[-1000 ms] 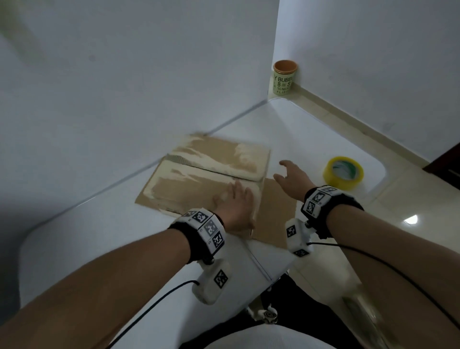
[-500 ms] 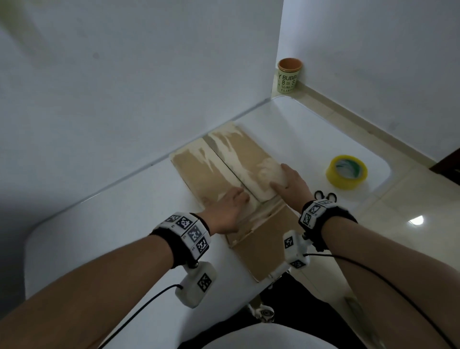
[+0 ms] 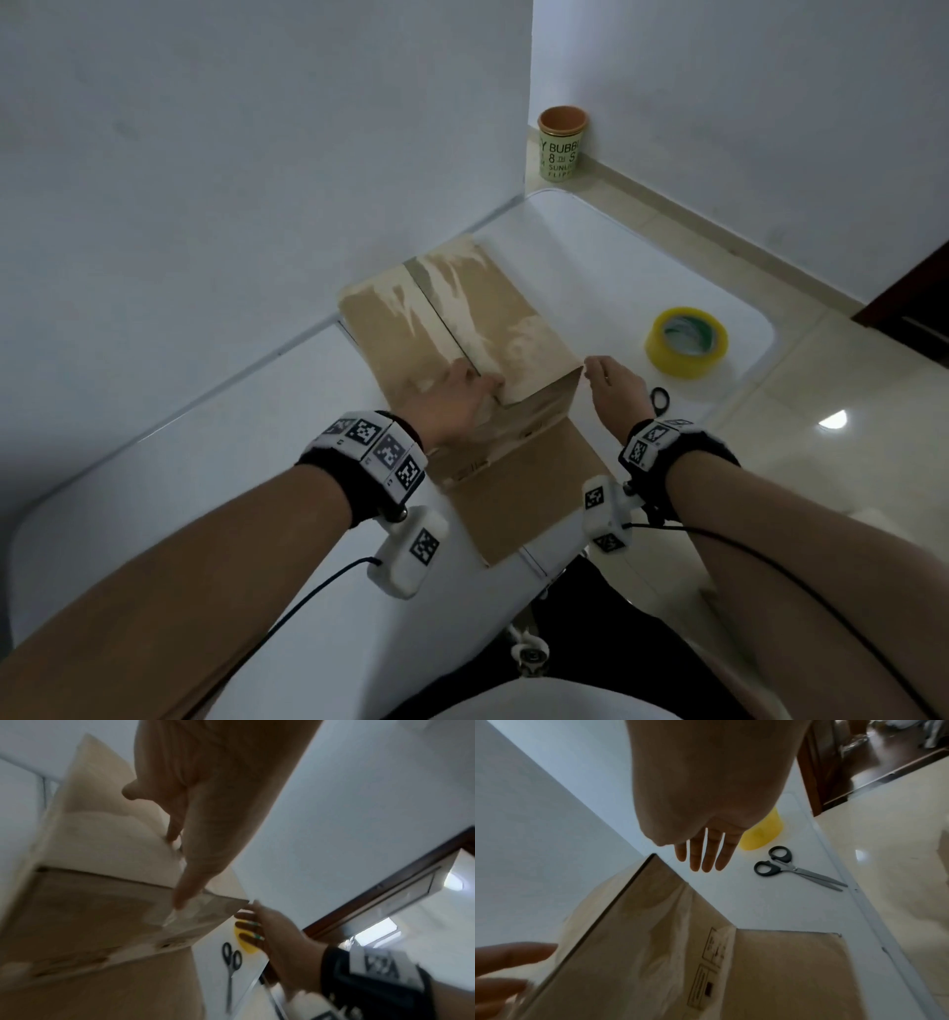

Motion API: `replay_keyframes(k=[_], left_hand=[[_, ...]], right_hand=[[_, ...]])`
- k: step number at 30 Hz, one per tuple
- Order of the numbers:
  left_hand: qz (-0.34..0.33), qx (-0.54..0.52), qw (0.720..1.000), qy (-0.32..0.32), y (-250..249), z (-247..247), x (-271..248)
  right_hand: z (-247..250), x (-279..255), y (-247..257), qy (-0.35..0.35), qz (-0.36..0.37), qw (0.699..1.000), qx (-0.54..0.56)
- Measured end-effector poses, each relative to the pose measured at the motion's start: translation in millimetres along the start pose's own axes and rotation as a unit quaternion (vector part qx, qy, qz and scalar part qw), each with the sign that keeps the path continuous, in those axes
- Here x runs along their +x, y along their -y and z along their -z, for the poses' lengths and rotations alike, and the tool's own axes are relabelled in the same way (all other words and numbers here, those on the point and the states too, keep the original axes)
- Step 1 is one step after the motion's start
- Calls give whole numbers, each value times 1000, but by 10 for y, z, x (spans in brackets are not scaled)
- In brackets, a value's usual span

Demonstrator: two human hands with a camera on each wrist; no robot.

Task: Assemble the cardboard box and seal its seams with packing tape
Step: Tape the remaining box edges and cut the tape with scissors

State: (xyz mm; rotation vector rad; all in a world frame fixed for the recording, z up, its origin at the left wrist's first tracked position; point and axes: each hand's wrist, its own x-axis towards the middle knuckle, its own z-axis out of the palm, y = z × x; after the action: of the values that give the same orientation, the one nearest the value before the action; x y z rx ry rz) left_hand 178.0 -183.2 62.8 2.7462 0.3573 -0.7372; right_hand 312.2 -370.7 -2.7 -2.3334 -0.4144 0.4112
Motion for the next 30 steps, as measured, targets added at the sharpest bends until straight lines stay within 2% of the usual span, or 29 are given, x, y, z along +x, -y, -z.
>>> replay_keyframes(k=[3, 6, 11, 13, 15, 20, 23, 26, 30], left_hand=[[20, -77, 996, -51, -130, 267, 191], [17, -183, 978, -96, -167, 542, 443], [35, -393, 911, -121, -237, 816, 915], [33, -422, 898, -120, -334, 902, 1102], [24, -427, 897, -110, -441, 964, 1282], [4, -443, 893, -80, -631, 1033, 1635], [2, -468, 881, -69, -663, 1038, 1746], [0, -488, 871, -63, -651, 1012, 1784], [4, -496, 864, -81, -582, 959, 1761]], right_hand=[[144, 162, -164, -37, -51, 998, -16], [361, 358, -382, -33, -106, 993, -42], [634, 632, -738, -4, -135, 974, -181], [679, 717, -866, 0, -153, 969, -193], [717, 825, -954, 10, -166, 962, -219], [800, 1095, -1015, 84, -171, 931, -310], [827, 1188, -1111, 90, -157, 915, -361], [835, 1242, -1085, 73, -135, 939, -307], [840, 1402, -631, 9, -114, 989, -96]])
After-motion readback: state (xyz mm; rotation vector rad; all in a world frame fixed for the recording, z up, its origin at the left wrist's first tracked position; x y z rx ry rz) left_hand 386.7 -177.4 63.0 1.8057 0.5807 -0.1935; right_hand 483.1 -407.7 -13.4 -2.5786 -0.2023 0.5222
